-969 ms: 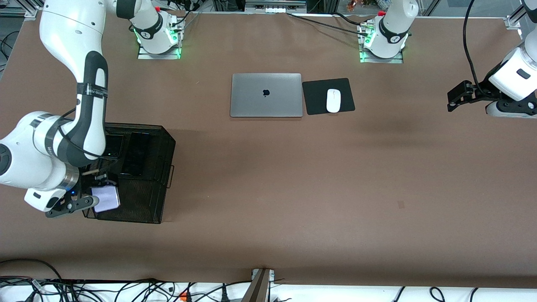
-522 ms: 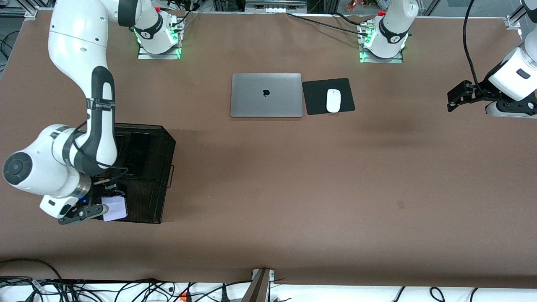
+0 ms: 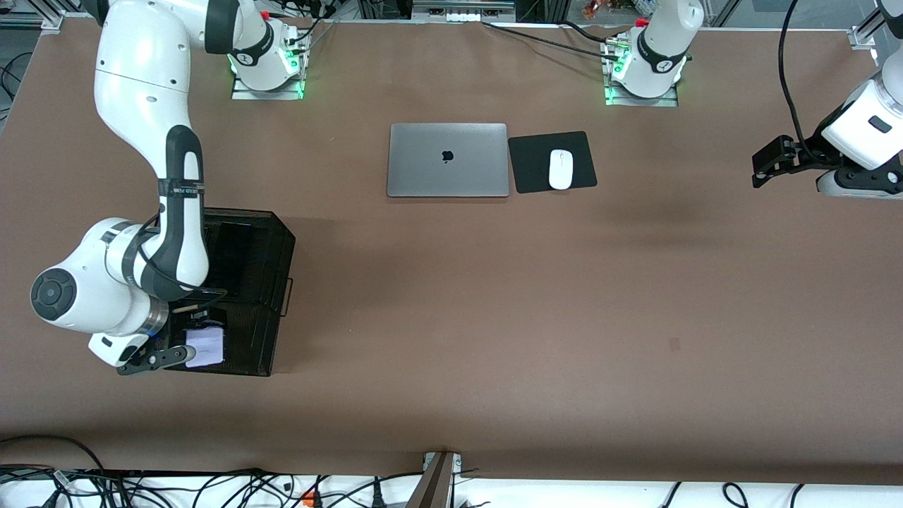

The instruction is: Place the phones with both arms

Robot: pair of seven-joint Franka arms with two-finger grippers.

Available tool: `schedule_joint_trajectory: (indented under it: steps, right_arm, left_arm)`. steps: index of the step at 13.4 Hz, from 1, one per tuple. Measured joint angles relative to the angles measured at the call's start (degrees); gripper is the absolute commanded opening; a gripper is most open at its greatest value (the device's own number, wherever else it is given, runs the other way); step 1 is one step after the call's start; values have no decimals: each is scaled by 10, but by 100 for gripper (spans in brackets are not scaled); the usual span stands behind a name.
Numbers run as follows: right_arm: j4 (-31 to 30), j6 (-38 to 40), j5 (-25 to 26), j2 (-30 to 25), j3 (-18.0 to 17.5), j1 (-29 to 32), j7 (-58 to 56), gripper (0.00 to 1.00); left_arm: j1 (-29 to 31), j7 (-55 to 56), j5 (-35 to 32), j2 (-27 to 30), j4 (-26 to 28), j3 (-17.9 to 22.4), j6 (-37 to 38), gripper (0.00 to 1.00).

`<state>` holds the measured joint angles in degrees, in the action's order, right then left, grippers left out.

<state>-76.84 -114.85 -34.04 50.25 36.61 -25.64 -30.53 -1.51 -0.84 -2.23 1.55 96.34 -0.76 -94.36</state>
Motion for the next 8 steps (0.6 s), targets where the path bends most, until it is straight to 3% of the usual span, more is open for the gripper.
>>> schedule_joint_trajectory:
  steps: [4, 6, 8]
  right_arm:
    - [20, 100, 2, -51, 35, -11, 34, 100]
    - [21, 177, 6, -95, 84, -42, 57, 100]
    - [19, 243, 9, -125, 158, -100, 66, 100]
  left_arm:
    - [0, 0, 0, 0, 0, 0, 0, 100]
    - [0, 0, 0, 0, 0, 0, 0, 100]
    - [0, 0, 0, 0, 0, 0, 0, 100]
